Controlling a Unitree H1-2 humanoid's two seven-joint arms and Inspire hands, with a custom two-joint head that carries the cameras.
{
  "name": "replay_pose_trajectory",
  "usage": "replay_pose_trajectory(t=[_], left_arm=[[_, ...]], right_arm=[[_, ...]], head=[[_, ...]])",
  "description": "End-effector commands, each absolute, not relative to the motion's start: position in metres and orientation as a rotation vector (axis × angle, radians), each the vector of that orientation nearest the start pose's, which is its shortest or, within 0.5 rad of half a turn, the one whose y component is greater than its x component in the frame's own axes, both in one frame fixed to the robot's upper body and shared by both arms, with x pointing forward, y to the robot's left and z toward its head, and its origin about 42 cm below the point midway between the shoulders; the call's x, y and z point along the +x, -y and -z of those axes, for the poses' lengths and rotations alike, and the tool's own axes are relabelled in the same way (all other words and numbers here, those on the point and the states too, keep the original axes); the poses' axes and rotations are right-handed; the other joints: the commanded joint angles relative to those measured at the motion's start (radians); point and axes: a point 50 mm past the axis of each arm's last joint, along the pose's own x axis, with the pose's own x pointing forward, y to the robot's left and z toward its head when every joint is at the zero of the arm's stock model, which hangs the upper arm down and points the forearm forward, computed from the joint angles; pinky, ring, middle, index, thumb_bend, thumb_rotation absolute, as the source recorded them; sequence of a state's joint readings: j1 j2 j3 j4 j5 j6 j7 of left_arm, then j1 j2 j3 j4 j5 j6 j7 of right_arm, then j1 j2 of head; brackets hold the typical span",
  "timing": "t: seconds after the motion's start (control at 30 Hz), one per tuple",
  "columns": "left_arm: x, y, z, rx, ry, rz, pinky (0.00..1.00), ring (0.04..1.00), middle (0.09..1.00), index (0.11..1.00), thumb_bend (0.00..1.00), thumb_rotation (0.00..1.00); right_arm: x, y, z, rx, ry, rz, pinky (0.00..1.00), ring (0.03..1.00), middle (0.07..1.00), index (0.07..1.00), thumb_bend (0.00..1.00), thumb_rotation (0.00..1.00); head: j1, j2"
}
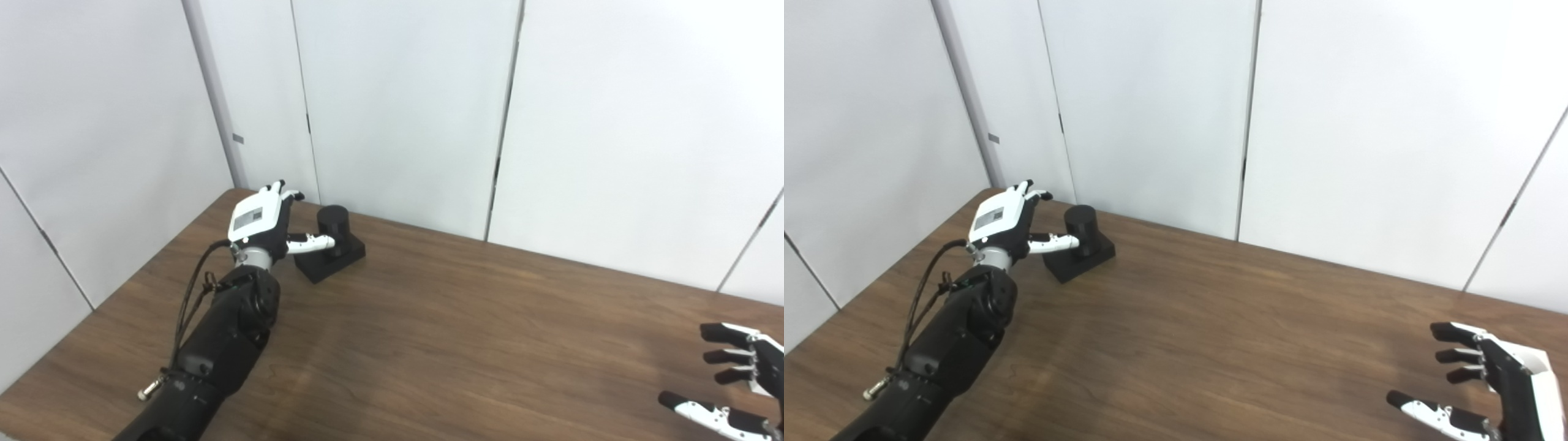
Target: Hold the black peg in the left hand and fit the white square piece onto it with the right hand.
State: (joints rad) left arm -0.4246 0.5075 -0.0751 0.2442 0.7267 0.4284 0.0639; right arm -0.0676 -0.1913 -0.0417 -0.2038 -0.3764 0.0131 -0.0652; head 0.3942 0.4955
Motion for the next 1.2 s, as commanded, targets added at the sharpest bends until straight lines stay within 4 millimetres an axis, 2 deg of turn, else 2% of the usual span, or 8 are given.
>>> replay_pose_trajectory(t=[0.0, 0.23, 0.6, 0.83, 1.17], left_arm=[[0.422, -0.386, -0.234, 1.246, -0.111, -0.435, 0.94, 1.000, 1.000, 0.843, 1.00, 0.62], [0.424, -0.386, -0.223, 1.254, -0.148, -0.412, 0.97, 1.000, 1.000, 0.856, 1.00, 0.63], [0.432, -0.383, -0.208, 1.290, -0.228, -0.382, 0.96, 1.000, 1.000, 0.866, 1.00, 0.63], [0.435, -0.378, -0.197, 1.275, -0.265, -0.355, 1.00, 1.000, 1.000, 0.851, 1.00, 0.58], [0.441, -0.376, -0.189, 1.291, -0.288, -0.325, 1.00, 1.000, 1.000, 0.838, 1.00, 0.52]], right_arm=[[0.301, 0.275, -0.197, -0.566, 0.361, 0.139, 0.46, 0.593, 0.677, 0.654, 0.61, 0.00], [0.300, 0.275, -0.196, -0.571, 0.358, 0.138, 0.46, 0.597, 0.680, 0.657, 0.61, 0.00], [0.299, 0.273, -0.198, -0.568, 0.359, 0.138, 0.46, 0.589, 0.678, 0.653, 0.61, 0.00], [0.299, 0.274, -0.198, -0.567, 0.354, 0.135, 0.45, 0.585, 0.681, 0.654, 0.61, 0.00], [0.298, 0.273, -0.198, -0.567, 0.355, 0.136, 0.45, 0.585, 0.680, 0.656, 0.60, 0.00]], head=[[-0.001, 0.001], [-0.005, 0.002], [-0.008, 0.006], [-0.008, 0.010], [-0.014, 0.015]])
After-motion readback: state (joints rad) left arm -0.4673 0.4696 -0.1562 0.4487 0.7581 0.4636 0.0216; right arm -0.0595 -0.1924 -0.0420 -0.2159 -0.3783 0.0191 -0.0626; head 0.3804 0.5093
